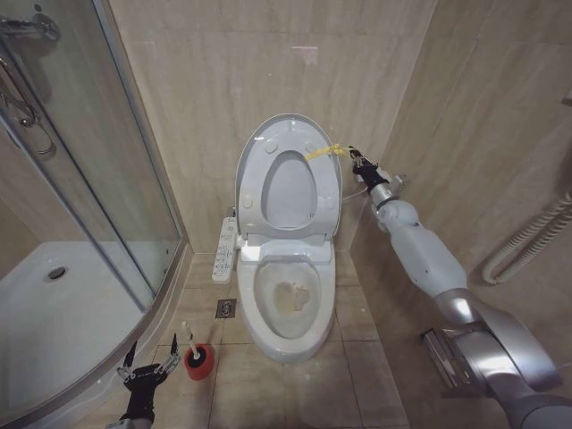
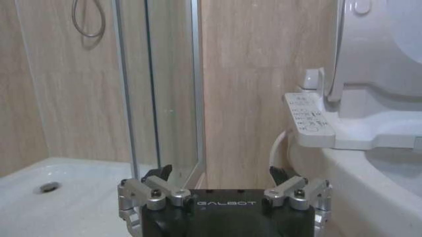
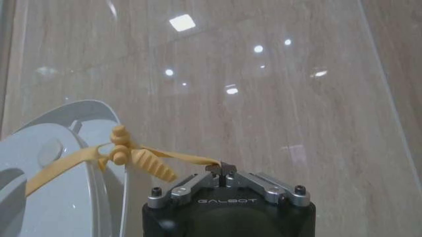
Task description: Open the toilet lid, clean the toilet bowl with a toilet brush, close the toilet lid, and flush.
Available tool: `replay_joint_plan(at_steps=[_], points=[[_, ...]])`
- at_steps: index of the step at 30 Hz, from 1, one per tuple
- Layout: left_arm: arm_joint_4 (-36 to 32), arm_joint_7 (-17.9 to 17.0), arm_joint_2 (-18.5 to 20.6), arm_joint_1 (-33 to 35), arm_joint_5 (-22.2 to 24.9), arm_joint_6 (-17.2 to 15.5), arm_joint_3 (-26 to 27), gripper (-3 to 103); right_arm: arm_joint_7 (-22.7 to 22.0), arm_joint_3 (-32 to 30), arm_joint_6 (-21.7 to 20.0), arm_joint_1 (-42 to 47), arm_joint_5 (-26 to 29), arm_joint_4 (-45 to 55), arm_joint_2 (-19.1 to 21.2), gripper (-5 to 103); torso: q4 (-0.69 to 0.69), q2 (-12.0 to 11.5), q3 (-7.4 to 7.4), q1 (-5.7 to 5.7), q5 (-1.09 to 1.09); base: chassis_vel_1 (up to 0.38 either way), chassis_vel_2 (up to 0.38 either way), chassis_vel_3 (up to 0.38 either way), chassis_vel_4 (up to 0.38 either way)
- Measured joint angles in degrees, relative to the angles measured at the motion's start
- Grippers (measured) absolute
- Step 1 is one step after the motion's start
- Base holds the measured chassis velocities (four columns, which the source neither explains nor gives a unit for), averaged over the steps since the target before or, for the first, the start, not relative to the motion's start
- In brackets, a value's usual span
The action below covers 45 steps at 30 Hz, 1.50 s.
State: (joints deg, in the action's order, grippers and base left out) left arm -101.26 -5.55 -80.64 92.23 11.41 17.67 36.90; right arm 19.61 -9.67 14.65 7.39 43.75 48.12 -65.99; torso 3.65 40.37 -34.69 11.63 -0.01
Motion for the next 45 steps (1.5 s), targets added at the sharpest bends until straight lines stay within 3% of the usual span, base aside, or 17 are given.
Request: replay_joint_plan(at_steps=[8, 9, 16, 17, 23, 24, 30, 31, 38, 39, 41, 45], points=[[0.08, 0.02, 0.87, -0.39, 0.73, -0.04, -0.05, 100, -1.15, -1.33, -0.93, 1.58, 0.31, 3.15, -0.03, 1, 0.04, 0.00, -0.01, 0.00, 0.03, 0.000, 0.000, 0.000, 0.000], [0.08, 0.03, 0.95, -0.44, 0.80, -0.05, -0.05, 100, -1.22, -1.33, -1.02, 2.23, 0.56, 4.56, 0.41, 14, 0.05, 0.00, -0.01, 0.01, 0.03, 0.000, 0.000, 0.000, 0.000], [0.07, 0.05, 1.09, -0.62, 0.91, -0.15, -0.25, 100, -1.29, -0.44, 0.48, 10.32, 1.96, 16.30, 4.90, 14, 0.05, 0.00, 0.00, 0.00, 0.02, 0.000, 0.000, 0.000, 0.000], [0.06, 0.05, 1.12, -0.70, 0.91, -0.17, -0.36, 100, -1.65, -0.64, 0.67, 13.08, 2.61, 19.38, 6.02, 41, 0.04, 0.00, -0.01, 0.01, 0.04, 0.000, 0.000, 0.000, 0.000], [0.53, 0.07, 1.02, -1.24, 0.87, -0.27, -0.98, 100, -2.58, -2.88, 1.10, 22.78, 4.03, 29.26, 9.91, 41, 0.04, 0.00, 0.00, 0.00, 0.05, 0.000, 0.000, 0.000, 0.000], [0.84, 0.07, 0.88, -1.49, 0.78, -0.28, -1.31, 100, -2.85, -4.36, 1.28, 26.04, 4.39, 32.90, 11.11, 68, 0.04, 0.00, 0.00, 0.00, 0.03, 0.000, 0.000, 0.000, 0.000], [2.51, 0.07, 0.12, -2.55, -0.04, -0.31, -3.02, 100, -5.26, -10.41, 2.04, 38.95, 5.19, 46.62, 13.93, 68, 0.01, 0.00, 0.01, -0.01, 0.00, 0.000, 0.000, 0.000, 0.000], [2.76, 0.06, 0.02, -2.83, -0.13, -0.31, -3.33, 100, -6.23, -11.51, 2.05, 41.46, 5.17, 49.03, 13.97, 95, 0.02, 0.00, 0.01, -0.01, 0.01, 0.000, 0.000, 0.000, 0.000], [3.27, 0.07, -0.20, -4.62, -0.36, -0.40, -4.98, 100, -11.04, -15.39, 1.97, 50.74, 3.78, 57.44, 13.41, 95, 0.01, 0.00, 0.01, -0.01, 0.02, 0.000, 0.000, 0.000, 0.000], [3.32, 0.06, -0.25, -4.95, -0.37, -0.43, -5.26, 100, -11.65, -16.10, 1.90, 52.14, 3.46, 58.58, 13.40, 100, 0.01, 0.00, 0.01, -0.01, 0.01, 0.000, 0.000, 0.000, 0.000], [3.50, 0.06, -0.28, -5.48, -0.35, -0.47, -5.71, 100, -13.22, -17.82, 1.44, 55.63, 2.90, 61.18, 13.14, 100, 0.01, 0.00, 0.01, -0.01, 0.01, 0.000, 0.000, 0.000, 0.000], [4.28, 0.07, 0.03, -6.53, 0.18, -0.46, -6.15, 100, -15.89, -21.09, 0.91, 61.69, 1.30, 64.66, 10.52, 100, 0.02, 0.00, 0.00, -0.01, 0.02, 0.000, 0.000, 0.000, 0.000]])
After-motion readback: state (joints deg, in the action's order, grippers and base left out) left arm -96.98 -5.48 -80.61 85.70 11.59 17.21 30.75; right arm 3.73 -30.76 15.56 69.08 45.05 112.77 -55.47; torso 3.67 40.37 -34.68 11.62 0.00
